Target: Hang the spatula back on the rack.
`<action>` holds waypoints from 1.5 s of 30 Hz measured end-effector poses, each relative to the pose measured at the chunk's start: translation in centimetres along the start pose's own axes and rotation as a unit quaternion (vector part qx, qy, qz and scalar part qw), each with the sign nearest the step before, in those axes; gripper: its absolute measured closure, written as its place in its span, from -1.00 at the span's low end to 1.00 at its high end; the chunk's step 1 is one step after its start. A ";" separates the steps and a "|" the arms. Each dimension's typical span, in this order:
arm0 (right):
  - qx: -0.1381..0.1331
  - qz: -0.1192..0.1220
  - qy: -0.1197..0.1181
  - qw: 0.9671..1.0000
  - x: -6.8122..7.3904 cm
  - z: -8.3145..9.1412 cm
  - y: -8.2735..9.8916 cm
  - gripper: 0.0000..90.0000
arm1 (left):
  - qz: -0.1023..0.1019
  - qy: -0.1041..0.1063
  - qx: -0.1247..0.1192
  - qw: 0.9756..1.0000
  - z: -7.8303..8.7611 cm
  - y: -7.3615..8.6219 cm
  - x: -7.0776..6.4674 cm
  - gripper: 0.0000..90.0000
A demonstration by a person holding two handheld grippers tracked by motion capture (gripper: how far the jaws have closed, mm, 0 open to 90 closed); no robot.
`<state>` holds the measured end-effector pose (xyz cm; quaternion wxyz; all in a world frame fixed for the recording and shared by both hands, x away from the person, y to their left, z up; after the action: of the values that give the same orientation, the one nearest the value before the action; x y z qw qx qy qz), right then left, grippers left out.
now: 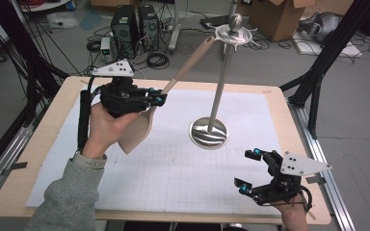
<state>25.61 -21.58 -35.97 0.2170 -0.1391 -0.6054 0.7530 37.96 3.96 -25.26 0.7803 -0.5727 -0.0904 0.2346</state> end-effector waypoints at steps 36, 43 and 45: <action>0.024 -0.006 0.006 1.000 0.8 0.4 1.2 -0.76 | 0.006 -0.001 0.059 0.998 -6.1 1.7 0.7 0.72; 0.026 -0.006 0.007 1.000 0.8 0.4 1.4 -0.76 | 0.001 -0.004 0.060 0.998 -7.1 1.8 0.7 0.72; 0.029 -0.008 0.007 1.000 0.9 0.4 1.5 -0.76 | -0.001 -0.008 0.060 0.998 -7.4 1.8 0.7 0.72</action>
<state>24.38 -21.74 -37.27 0.2308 -0.1334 -0.5831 0.7674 41.13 -1.62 -29.44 0.8126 -0.5231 -0.0825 0.2434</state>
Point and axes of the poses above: each handheld gripper's, and its own axes: z roughly backward along the jaws, y roughly out of its underside, x roughly to its left, the point moved 9 cm from there along -z, roughly forward along the jaws, and after that the axes turned 1 degree about y, right-handed, at the moved point
